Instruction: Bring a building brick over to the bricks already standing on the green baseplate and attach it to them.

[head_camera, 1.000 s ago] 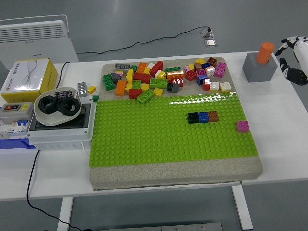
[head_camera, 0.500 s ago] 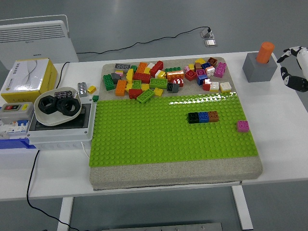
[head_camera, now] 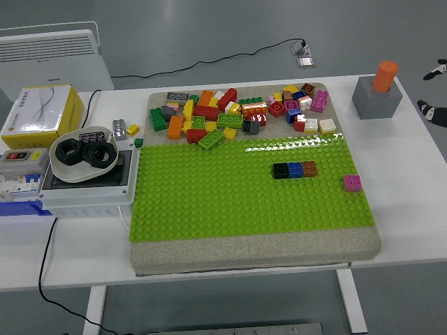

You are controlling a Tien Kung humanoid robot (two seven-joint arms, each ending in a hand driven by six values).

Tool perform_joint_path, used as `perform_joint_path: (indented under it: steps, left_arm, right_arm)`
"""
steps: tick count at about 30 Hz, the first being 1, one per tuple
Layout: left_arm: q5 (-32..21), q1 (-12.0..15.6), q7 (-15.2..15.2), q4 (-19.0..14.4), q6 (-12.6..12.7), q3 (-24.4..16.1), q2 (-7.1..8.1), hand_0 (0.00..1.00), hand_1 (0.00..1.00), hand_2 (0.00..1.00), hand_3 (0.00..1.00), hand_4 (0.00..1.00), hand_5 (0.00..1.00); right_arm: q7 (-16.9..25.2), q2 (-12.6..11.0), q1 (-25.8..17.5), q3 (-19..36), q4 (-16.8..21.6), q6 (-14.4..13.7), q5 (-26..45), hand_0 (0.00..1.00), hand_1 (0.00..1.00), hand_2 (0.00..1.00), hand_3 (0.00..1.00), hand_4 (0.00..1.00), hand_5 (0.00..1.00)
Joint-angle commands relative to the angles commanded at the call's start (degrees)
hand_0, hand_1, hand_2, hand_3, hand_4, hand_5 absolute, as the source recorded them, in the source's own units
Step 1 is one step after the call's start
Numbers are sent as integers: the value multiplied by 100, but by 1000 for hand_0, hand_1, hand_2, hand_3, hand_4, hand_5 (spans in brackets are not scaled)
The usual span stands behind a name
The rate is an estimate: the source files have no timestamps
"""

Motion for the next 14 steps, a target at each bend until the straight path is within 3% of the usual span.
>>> perform_joint_path:
  steps: [2, 3, 14]
  left_arm:
    - [9, -2, -2, 0, 0, -8, 1, 735, 730, 675, 807, 826, 998]
    - [13, -2, -3, 0, 0, -14, 0, 735, 730, 675, 807, 826, 998]
    - [67, -4, 2, 0, -6, -60, 0, 735, 730, 676, 807, 827, 998]
  right_arm:
    - [15, 10, -8, -19, -3, -117, -7, 793, 814, 784, 425, 649, 13]
    - [17, 19, -10, -34, -8, -146, -20, 766, 764, 736, 398, 528, 2]
    - [-4, 63, 4, -147, -66, -159, -109, 762, 762, 733, 400, 548, 2]
